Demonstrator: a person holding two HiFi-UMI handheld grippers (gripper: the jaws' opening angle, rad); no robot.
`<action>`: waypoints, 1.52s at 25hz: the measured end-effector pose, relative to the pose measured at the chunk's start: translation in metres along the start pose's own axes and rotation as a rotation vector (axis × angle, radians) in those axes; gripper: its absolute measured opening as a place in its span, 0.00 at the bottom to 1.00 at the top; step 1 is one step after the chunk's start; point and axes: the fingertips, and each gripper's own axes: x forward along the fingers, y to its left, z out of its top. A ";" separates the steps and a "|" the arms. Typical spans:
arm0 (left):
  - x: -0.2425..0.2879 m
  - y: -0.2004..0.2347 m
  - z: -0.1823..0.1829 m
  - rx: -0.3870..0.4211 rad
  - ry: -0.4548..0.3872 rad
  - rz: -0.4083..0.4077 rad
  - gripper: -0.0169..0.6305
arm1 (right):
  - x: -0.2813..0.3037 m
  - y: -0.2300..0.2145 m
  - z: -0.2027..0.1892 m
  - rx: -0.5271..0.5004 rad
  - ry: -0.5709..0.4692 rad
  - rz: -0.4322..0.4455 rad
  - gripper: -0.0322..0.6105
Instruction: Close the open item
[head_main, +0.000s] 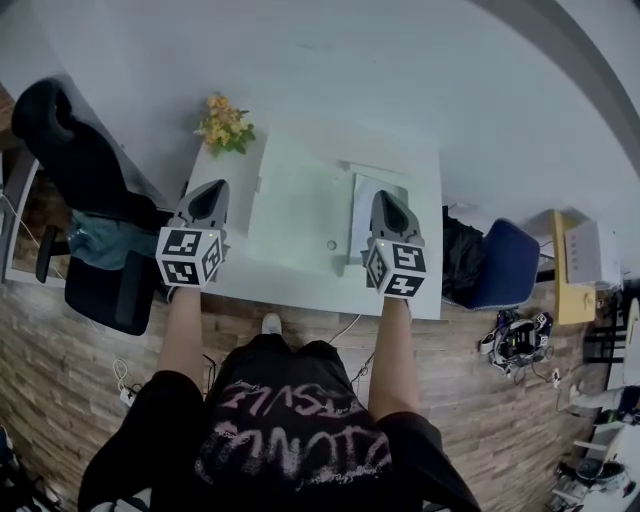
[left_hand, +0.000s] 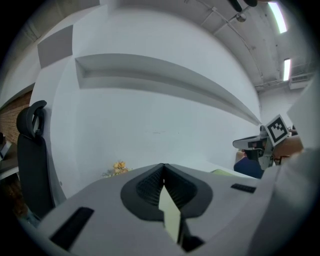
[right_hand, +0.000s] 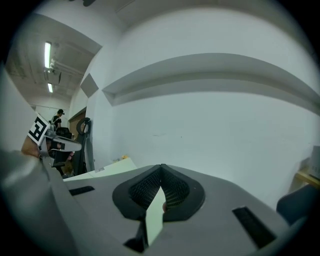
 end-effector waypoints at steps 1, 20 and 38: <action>0.003 0.002 -0.002 -0.003 0.004 -0.002 0.03 | 0.004 0.001 -0.001 -0.005 0.006 0.000 0.06; 0.020 0.020 -0.039 -0.011 0.095 0.072 0.03 | 0.037 -0.010 -0.026 0.005 0.042 0.058 0.06; 0.054 -0.006 -0.084 0.000 0.198 -0.098 0.11 | 0.033 -0.038 -0.056 0.021 0.104 -0.025 0.06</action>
